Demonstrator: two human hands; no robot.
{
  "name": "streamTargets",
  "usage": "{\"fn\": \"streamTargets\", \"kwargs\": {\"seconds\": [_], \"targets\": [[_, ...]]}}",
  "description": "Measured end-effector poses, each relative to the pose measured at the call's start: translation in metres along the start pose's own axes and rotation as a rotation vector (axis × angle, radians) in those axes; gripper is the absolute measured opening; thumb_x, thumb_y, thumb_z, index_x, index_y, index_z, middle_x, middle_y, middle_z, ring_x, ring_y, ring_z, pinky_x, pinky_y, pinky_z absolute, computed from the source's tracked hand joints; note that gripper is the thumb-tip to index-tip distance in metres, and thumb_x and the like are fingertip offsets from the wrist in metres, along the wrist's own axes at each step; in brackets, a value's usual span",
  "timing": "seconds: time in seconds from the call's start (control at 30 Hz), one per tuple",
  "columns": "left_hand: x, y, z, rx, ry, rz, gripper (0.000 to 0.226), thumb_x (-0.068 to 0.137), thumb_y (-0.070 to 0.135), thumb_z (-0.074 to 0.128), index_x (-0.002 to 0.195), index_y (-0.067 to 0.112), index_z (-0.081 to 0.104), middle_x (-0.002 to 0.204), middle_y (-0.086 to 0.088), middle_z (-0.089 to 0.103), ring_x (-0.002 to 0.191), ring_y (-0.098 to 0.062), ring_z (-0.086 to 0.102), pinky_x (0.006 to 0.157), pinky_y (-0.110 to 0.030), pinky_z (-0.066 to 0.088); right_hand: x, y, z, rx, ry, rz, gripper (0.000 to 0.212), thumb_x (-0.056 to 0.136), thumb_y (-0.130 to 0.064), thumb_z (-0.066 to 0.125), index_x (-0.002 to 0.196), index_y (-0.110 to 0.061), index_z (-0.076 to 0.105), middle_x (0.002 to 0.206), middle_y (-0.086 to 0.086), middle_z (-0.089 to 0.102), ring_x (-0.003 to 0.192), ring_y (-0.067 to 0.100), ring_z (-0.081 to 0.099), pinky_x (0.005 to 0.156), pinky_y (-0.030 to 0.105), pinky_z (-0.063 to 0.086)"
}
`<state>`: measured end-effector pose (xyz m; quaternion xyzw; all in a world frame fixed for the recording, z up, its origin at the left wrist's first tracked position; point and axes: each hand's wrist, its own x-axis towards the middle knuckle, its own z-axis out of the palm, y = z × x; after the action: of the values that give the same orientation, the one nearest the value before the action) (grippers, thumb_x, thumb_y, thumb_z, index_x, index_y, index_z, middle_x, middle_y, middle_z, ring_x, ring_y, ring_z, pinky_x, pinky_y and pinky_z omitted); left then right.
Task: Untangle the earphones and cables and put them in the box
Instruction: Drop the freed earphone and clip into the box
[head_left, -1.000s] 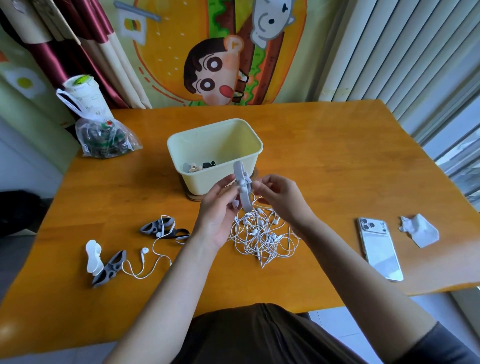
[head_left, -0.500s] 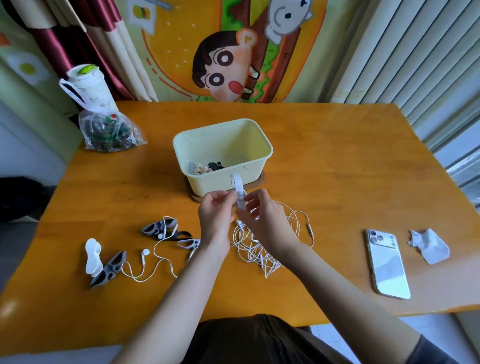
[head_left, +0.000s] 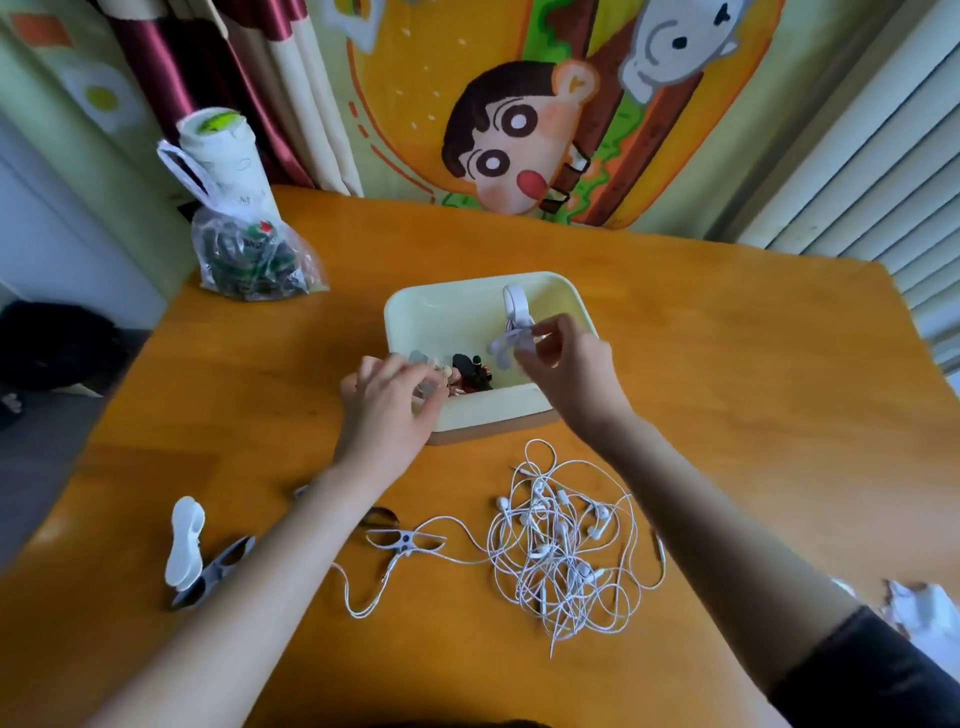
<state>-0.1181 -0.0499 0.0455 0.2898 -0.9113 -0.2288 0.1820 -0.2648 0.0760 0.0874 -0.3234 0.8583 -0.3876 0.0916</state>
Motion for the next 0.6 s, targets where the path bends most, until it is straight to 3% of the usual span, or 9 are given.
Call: {"fn": "streamTargets", "kwargs": {"seconds": [0.1, 0.27, 0.33, 0.4, 0.6], "targets": [[0.001, -0.022, 0.003, 0.136, -0.040, 0.023, 0.010, 0.084, 0.032, 0.069, 0.086, 0.022, 0.070, 0.092, 0.002, 0.060, 0.095, -0.026, 0.047, 0.085, -0.042, 0.033, 0.035, 0.013, 0.023, -0.068, -0.102, 0.067, 0.026, 0.091, -0.022, 0.057, 0.107, -0.002, 0.056, 0.083, 0.008, 0.065, 0.071, 0.022, 0.057, 0.064, 0.030, 0.044], [0.002, -0.029, 0.009, 0.157, 0.010, 0.076, 0.009, 0.075, 0.023, 0.079, 0.080, 0.018, 0.072, 0.083, -0.001, 0.058, 0.086, -0.027, 0.051, 0.083, -0.045, 0.038, 0.071, 0.034, 0.061, -0.258, -0.365, 0.220, 0.027, 0.095, -0.024, 0.047, 0.105, 0.000, 0.055, 0.091, 0.018, 0.066, 0.071, 0.028, 0.060, 0.048, 0.027, 0.042], [0.002, -0.031, 0.011, 0.152, 0.035, 0.102, 0.008, 0.076, 0.021, 0.078, 0.079, 0.018, 0.072, 0.082, -0.001, 0.058, 0.085, -0.026, 0.051, 0.084, -0.044, 0.037, 0.081, 0.037, 0.074, -0.408, -0.497, 0.232, 0.024, 0.095, -0.020, 0.045, 0.087, -0.002, 0.056, 0.081, 0.014, 0.061, 0.062, 0.022, 0.052, 0.038, 0.019, 0.038], [0.000, -0.032, 0.012, 0.151, 0.046, 0.124, 0.008, 0.076, 0.020, 0.079, 0.079, 0.017, 0.072, 0.083, -0.002, 0.059, 0.085, -0.025, 0.051, 0.084, -0.043, 0.037, 0.088, 0.038, 0.083, -0.465, -0.570, 0.250, 0.031, 0.093, -0.013, 0.045, 0.062, -0.008, 0.045, 0.064, 0.006, 0.048, 0.051, 0.014, 0.041, 0.026, 0.011, 0.028], [-0.001, -0.032, 0.011, 0.134, 0.054, 0.124, 0.011, 0.073, 0.018, 0.081, 0.078, 0.016, 0.072, 0.082, -0.003, 0.059, 0.082, -0.026, 0.054, 0.080, -0.043, 0.042, 0.095, 0.038, 0.105, -0.537, -0.679, 0.256, 0.036, 0.092, -0.006, 0.047, 0.057, -0.009, 0.039, 0.058, 0.002, 0.042, 0.048, 0.010, 0.040, 0.024, 0.008, 0.027]]}}
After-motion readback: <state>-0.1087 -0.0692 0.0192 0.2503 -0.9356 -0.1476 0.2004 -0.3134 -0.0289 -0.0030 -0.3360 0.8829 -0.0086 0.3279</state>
